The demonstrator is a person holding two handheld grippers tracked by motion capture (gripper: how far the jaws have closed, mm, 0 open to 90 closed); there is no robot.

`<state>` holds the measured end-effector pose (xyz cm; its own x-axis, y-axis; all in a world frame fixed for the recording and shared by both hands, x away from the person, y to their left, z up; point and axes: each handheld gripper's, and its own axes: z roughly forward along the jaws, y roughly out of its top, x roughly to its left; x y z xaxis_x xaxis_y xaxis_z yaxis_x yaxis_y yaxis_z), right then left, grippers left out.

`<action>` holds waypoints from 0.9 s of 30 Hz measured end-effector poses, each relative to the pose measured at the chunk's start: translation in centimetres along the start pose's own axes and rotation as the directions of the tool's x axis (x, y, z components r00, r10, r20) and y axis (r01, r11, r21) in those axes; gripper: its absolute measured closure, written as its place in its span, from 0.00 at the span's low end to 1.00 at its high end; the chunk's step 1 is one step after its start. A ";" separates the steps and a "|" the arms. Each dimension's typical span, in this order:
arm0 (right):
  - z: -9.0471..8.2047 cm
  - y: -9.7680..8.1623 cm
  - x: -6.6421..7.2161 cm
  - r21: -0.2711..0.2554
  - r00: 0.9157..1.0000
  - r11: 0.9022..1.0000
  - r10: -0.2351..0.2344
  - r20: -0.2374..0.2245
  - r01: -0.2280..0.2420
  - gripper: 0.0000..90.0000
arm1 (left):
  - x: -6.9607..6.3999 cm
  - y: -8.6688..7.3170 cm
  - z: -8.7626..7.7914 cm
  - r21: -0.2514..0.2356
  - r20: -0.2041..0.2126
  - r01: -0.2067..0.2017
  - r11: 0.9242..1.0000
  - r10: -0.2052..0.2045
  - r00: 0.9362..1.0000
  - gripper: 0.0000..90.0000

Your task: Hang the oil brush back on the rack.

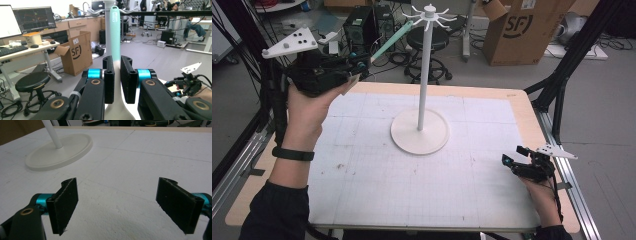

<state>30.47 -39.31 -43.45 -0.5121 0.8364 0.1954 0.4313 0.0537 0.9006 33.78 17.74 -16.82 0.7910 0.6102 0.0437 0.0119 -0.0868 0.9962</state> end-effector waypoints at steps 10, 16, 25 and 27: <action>0.0 0.0 0.0 0.001 1.000 1.000 0.000 -0.001 0.000 0.19 | 0.0 -0.2 0.7 0.022 -0.006 -0.002 1.000 0.002 1.000 0.91; 0.0 0.0 0.0 0.000 1.000 1.000 -0.001 -0.001 0.001 0.19 | 0.1 -0.5 1.1 0.045 -0.019 -0.012 0.999 0.013 1.000 0.89; 0.0 0.0 0.0 0.007 1.000 1.000 -0.002 -0.005 0.002 0.19 | 0.8 -3.8 -0.2 0.116 -0.103 0.014 0.993 -0.002 0.995 0.44; 0.1 0.0 0.0 0.005 1.000 1.000 -0.004 -0.004 0.004 0.19 | 1.2 -5.2 -0.9 0.139 -0.110 0.025 0.990 -0.010 0.994 0.38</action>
<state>30.50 -39.25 -43.50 -0.5173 0.8337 0.1931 0.4330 0.0603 0.8994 34.09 19.61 -21.93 0.7191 0.6936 0.0418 0.1167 -0.1799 0.9768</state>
